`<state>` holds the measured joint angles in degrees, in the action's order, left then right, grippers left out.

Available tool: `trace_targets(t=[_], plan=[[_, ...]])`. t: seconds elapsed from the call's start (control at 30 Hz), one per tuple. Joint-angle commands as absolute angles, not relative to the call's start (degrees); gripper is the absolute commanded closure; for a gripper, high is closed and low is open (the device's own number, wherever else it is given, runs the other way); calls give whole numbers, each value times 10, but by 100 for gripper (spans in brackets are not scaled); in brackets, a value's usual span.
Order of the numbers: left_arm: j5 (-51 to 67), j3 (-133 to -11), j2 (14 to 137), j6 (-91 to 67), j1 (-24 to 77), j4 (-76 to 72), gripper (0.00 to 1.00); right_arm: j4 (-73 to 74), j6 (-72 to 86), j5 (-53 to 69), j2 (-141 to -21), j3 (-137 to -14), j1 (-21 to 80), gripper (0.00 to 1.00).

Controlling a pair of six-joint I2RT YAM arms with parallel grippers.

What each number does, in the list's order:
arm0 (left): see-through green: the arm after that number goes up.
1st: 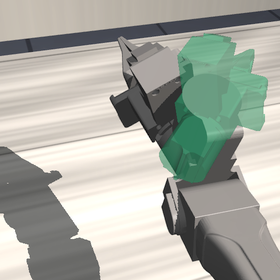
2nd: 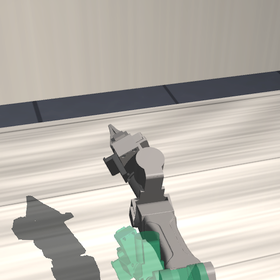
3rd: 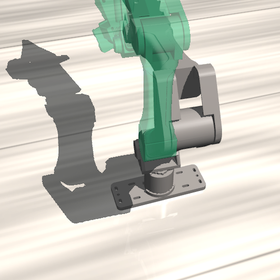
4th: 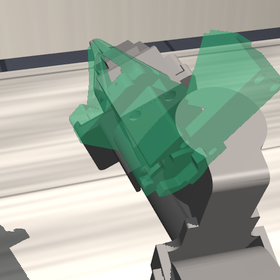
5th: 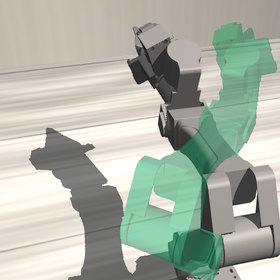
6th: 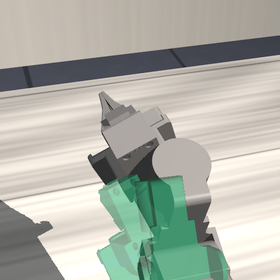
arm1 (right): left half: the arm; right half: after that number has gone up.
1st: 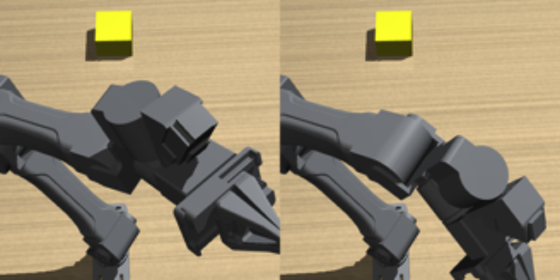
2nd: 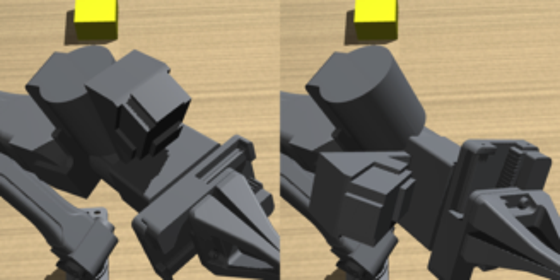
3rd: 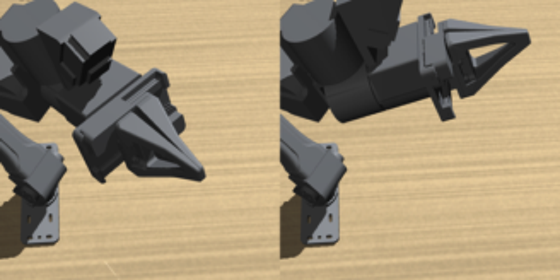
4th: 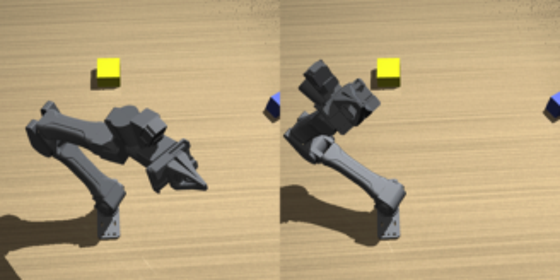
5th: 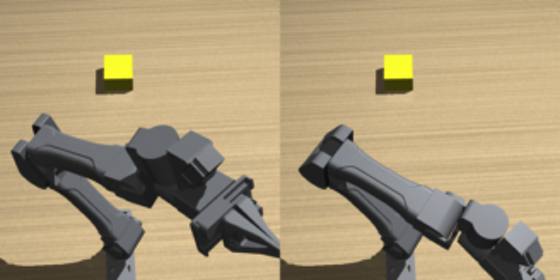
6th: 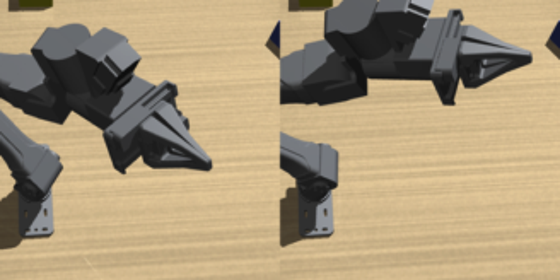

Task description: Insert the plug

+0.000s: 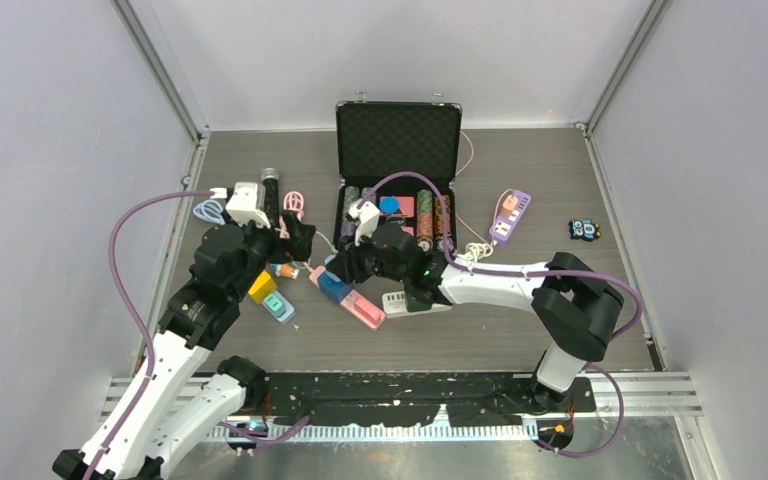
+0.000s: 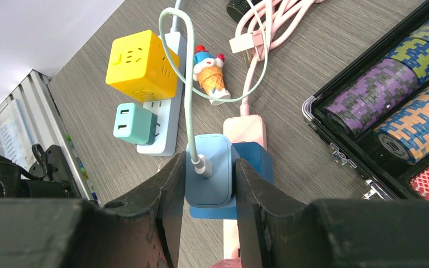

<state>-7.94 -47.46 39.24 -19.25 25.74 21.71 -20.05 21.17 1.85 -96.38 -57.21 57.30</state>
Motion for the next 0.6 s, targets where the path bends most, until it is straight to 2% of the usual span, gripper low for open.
trace_targets(t=[0.0, 0.57], plan=[[-91, -476, 385, -188, 254, 208, 11, -182, 188, -34, -965, -582, 585, 95], [-95, -475, 382, -187, 254, 209, 11, -172, 174, -91, -994, -504, 611, 95]])
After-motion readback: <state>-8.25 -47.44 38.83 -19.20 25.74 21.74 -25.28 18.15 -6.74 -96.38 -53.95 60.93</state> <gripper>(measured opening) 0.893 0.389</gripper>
